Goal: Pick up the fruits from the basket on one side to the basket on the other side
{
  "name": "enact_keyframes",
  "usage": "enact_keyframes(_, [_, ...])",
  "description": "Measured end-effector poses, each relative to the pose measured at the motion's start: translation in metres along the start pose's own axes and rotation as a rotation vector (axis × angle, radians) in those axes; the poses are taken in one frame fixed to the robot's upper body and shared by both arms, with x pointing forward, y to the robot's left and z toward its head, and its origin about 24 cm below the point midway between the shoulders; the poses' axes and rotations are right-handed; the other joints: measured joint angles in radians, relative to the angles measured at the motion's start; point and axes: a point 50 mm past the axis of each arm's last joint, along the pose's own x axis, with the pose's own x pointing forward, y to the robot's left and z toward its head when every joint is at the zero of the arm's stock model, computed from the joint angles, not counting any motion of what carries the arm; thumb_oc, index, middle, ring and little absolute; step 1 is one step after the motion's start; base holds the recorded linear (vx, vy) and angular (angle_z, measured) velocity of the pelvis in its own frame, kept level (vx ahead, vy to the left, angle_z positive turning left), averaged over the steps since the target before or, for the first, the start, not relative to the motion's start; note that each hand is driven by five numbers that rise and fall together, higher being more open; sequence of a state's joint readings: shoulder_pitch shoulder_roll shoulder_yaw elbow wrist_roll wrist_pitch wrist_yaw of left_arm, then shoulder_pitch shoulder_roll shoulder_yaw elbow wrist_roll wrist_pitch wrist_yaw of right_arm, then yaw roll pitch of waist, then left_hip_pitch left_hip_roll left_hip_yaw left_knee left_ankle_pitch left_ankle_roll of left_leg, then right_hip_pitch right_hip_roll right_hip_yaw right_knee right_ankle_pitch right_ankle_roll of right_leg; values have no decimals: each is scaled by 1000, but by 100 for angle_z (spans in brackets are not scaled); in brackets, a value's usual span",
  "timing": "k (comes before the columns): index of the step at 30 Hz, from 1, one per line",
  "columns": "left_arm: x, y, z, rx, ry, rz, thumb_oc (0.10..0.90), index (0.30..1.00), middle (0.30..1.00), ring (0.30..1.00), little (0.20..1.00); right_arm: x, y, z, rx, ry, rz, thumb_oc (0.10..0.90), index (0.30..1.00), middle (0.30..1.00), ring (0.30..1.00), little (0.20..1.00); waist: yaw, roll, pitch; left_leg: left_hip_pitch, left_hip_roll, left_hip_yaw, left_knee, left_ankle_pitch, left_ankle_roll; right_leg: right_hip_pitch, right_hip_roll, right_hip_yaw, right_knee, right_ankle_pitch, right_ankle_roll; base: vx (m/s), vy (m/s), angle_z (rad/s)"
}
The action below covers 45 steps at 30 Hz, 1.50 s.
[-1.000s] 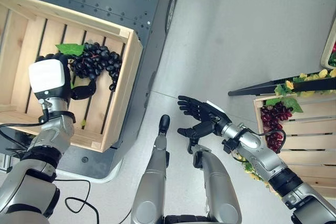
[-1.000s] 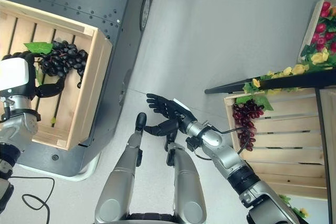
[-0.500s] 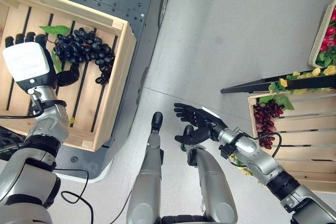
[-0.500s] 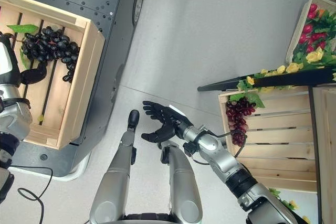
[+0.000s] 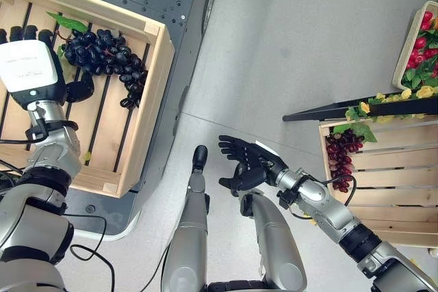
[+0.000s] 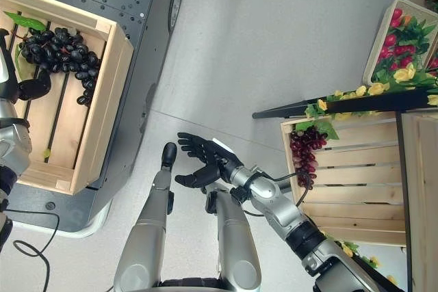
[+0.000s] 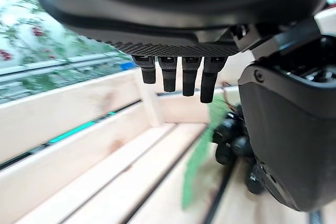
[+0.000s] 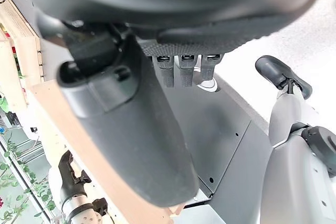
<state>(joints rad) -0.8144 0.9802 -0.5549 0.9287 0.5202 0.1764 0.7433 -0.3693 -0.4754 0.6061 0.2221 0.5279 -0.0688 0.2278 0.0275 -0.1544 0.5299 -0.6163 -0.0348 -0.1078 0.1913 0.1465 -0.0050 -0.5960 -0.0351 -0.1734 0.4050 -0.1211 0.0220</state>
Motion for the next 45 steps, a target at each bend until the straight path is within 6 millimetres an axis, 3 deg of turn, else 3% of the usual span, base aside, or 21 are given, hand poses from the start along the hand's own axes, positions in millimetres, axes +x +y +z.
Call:
enact_keyframes(19, [4,8,8,90,-209,-7,800,900,900,900,900,-4,-4,-5,-3,20,-15,800,900,900,900,900,-7,2,1,-26,-2,21,24,-5,-1,-42,-3,23,41,-4,-5,-4,14,-2])
enact_keyframes(36, [20,10,11,142,-159,-224,800,900,900,900,900,-6,-7,-4,-12,29,-21,800,900,900,900,900,-4,8,2,-35,6,41,50,-18,-11,-65,-2,32,88,-21,-20,2,8,-2])
enact_keyframes(37, [21,11,11,146,-157,-228,687,731,731,731,731,-6,-7,-4,-13,28,-21,800,900,900,900,900,-3,8,2,-35,7,41,50,-18,-11,-65,-2,32,88,-21,-20,0,0,0])
enact_keyframes(38, [22,12,11,148,-152,-240,527,491,491,491,491,-5,-8,-3,-16,26,-21,800,900,900,900,900,-3,10,1,-35,8,41,51,-18,-12,-65,-1,31,88,-22,-21,9,30,0])
enact_keyframes(39, [23,12,11,153,-152,-246,400,300,300,300,300,-5,-9,-1,-20,24,-21,800,900,900,900,900,-4,14,2,-35,8,41,52,-18,-12,-65,-1,31,88,-22,-21,7,31,0])
enact_keyframes(45, [35,23,14,159,-141,-215,400,300,300,300,300,-4,-11,1,-28,25,-23,800,900,900,900,900,-14,17,2,-39,9,45,60,-21,-12,-65,-1,31,89,-22,-21,0,0,0])
